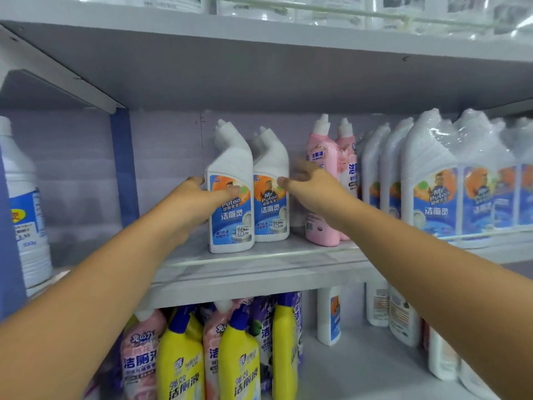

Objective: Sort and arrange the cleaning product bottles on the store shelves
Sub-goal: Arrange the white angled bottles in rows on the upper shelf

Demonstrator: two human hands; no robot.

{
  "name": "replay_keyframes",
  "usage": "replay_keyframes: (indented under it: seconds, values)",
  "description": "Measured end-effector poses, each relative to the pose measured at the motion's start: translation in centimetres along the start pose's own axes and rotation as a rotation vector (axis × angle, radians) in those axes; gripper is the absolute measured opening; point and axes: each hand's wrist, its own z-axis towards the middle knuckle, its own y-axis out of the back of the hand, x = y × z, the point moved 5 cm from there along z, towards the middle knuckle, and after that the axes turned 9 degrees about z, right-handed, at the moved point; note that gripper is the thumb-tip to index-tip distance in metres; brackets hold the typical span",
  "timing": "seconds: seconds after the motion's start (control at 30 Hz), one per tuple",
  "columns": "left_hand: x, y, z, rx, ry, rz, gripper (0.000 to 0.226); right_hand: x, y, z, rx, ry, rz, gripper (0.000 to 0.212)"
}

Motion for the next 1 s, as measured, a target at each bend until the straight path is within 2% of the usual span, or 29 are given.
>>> replay_keyframes:
  seconds: [0.07,0.13,0.27,0.4,0.5,0.63,0.77,0.83,1.0]
  values:
    - [-0.6,-0.9,-1.6,-0.033,-0.015,0.021,0.027,-0.3,1.8,-2.2,0.040,0.008,0.016,0.070]
    - [-1.4,-1.9,-3.4,-0.128,-0.037,0.037,0.026,-0.8,4.2,-4.4,0.052,0.016,0.032,0.072]
    - [-3.5,-4.3,-7.2,-0.349,-0.056,0.135,0.039,-1.8,10.5,-8.7,0.034,0.065,0.095,0.063]
    - [-5.1,-9.4,-12.5,-0.433,-0.148,0.159,0.066,-4.5,17.1,-12.6,0.023,0.062,0.160,0.059]
    - [-5.0,-14.7,-17.5,-0.383,-0.205,0.040,0.053,-8.1,21.3,-15.5,-0.038,0.042,0.198,0.050]
    - [-1.8,-21.9,-20.2,-0.258,-0.089,-0.076,0.047,-13.8,24.4,-18.8,-0.084,-0.061,0.222,0.043]
    - [3.1,-28.1,-19.1,-0.111,0.100,-0.036,0.052,-19.5,26.2,-20.2,-0.127,-0.170,0.165,0.058]
    - [5.4,-30.1,-18.2,-0.072,0.164,-0.003,0.057,-21.4,26.7,-20.5,-0.142,-0.221,0.118,0.057]
    - [8.5,-32.9,-15.1,-0.078,0.223,0.080,0.040,-25.2,26.7,-18.9,-0.171,-0.276,0.051,0.061]
